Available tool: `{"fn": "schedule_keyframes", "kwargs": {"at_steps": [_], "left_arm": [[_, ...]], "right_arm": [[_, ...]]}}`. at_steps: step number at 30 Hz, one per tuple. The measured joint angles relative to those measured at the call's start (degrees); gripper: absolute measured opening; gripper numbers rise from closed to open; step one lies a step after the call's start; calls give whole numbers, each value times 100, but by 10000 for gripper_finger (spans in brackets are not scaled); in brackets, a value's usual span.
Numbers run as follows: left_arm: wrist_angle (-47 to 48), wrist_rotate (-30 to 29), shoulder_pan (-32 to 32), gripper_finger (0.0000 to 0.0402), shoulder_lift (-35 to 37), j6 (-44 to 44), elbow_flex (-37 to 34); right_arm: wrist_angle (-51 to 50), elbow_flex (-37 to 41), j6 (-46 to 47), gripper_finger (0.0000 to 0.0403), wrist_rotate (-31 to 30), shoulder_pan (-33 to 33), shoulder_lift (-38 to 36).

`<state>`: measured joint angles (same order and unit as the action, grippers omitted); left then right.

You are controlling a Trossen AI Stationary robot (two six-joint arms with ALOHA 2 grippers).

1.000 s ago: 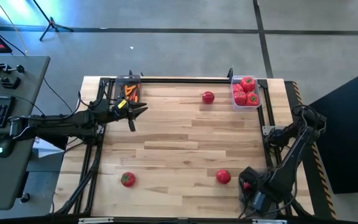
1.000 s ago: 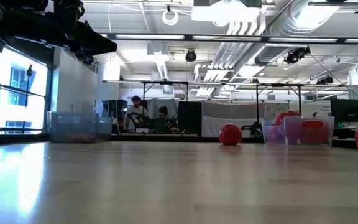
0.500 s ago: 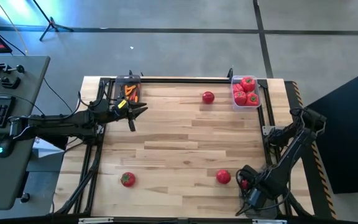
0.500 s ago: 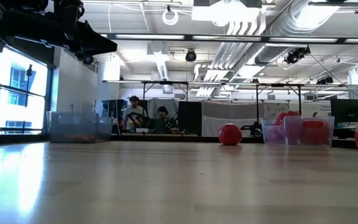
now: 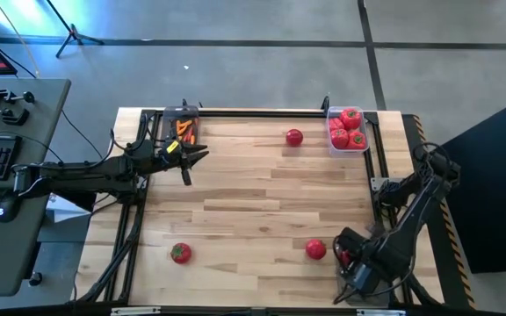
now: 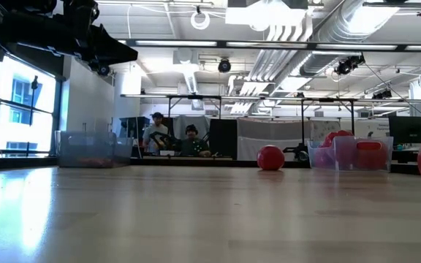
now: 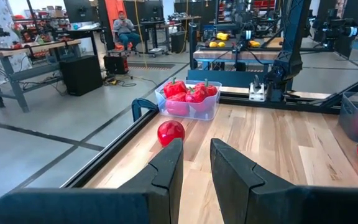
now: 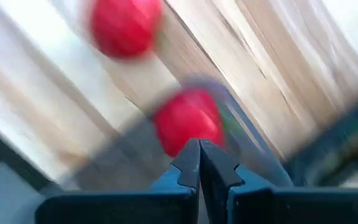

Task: Sort produce into baskets
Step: Put the tomato into the bottom black bin

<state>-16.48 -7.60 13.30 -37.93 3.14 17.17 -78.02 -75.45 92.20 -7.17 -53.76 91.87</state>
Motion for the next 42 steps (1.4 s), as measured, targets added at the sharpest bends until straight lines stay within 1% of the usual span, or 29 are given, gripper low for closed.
{"fn": "schedule_keyframes", "kwargs": {"at_steps": [3, 6, 8, 11, 15, 18, 21, 23, 26, 31, 38, 42], "left_arm": [[-10, 0, 0, 66, 0, 4, 0], [-8, 0, 0, 66, 0, 8, 0], [-7, 0, 0, 66, 1, 9, 0], [1, 0, 0, 66, 2, 9, 0], [6, 0, 0, 66, 2, 9, 0], [10, 0, 0, 66, 2, 9, 0], [18, 0, 0, 66, 0, 9, 0], [20, 0, 0, 66, 1, 9, 0], [20, 0, 0, 66, 2, 8, 0], [20, 0, 0, 66, 2, -4, 0], [22, 0, 0, 66, 2, -1, 0], [27, 0, 0, 66, 2, 0, 0]], "right_arm": [[197, -105, -348, 0, -517, 166, -1], [778, 18, -922, 14, -551, 440, 20], [1205, 94, -1537, 40, -499, 630, 114], [1544, 128, -2211, 102, -445, 934, 321], [1556, 128, -2837, 204, -211, 1336, 558], [1557, 128, -3389, 275, -155, 1514, 668], [1557, 128, -3848, 324, -137, 1626, 732], [1561, 128, -4053, 344, -110, 1669, 759], [1570, 128, -4283, 359, -115, 1685, 759], [1603, 128, -4515, 362, -120, 1677, 826], [1663, 128, -5192, 362, 154, 1677, 1368], [1810, 128, -5326, 362, 299, 1691, 1589]]}}
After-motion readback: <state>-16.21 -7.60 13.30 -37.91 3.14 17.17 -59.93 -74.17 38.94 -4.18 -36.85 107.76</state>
